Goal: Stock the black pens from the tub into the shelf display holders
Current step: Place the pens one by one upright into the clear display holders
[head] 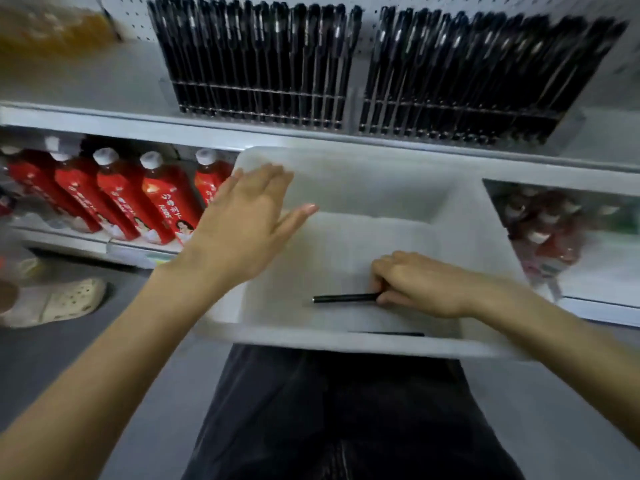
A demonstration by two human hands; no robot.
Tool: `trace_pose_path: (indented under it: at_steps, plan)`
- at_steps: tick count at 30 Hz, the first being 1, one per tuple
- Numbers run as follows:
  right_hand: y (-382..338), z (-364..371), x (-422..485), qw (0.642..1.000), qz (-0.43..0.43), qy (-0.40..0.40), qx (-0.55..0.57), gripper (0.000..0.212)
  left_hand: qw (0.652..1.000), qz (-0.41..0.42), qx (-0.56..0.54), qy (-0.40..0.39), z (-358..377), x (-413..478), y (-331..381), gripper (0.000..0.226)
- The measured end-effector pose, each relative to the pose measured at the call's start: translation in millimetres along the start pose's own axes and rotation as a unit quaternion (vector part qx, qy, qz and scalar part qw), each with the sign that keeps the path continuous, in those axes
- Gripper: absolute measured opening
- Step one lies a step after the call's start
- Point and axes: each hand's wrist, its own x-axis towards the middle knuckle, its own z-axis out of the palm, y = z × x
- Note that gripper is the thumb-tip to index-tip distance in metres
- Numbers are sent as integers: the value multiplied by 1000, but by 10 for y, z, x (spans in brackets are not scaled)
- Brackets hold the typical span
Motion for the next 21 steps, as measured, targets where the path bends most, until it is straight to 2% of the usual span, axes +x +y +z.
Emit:
trace_pose_path:
  at_steps: [2,5,7,10,14,16,18,20,21]
  plan:
    - [76,-69,-45,999,29,11,39,16,998,3,-59,-9,-34,57,178,75]
    - [208,-308,-130,989,50,71,118,9,992,34,-117,-15,-41,237,442,66]
    - [323,-543,-213,980,68,119,145,3,992,65,-104,-13,-42,408,602,58]
    - [499,-886,-373,953,77,206,209,7,990,95,-103,-19,-31,655,796,50]
    - [710,-1183,-572,913,87,281,282,7,985,134,-104,4,-17,924,998,21]
    - [795,-1266,-642,870,96,355,327,12,985,137,-101,35,-8,1028,1092,17]
    - [873,-1302,-696,786,109,431,430,17,979,132,-145,59,28,1130,1181,14]
    - [910,-1305,-726,693,112,456,547,23,963,118,-233,62,66,1210,1281,9]
    - [914,-1298,-731,667,112,458,576,27,954,110,-273,52,87,1240,1331,5]
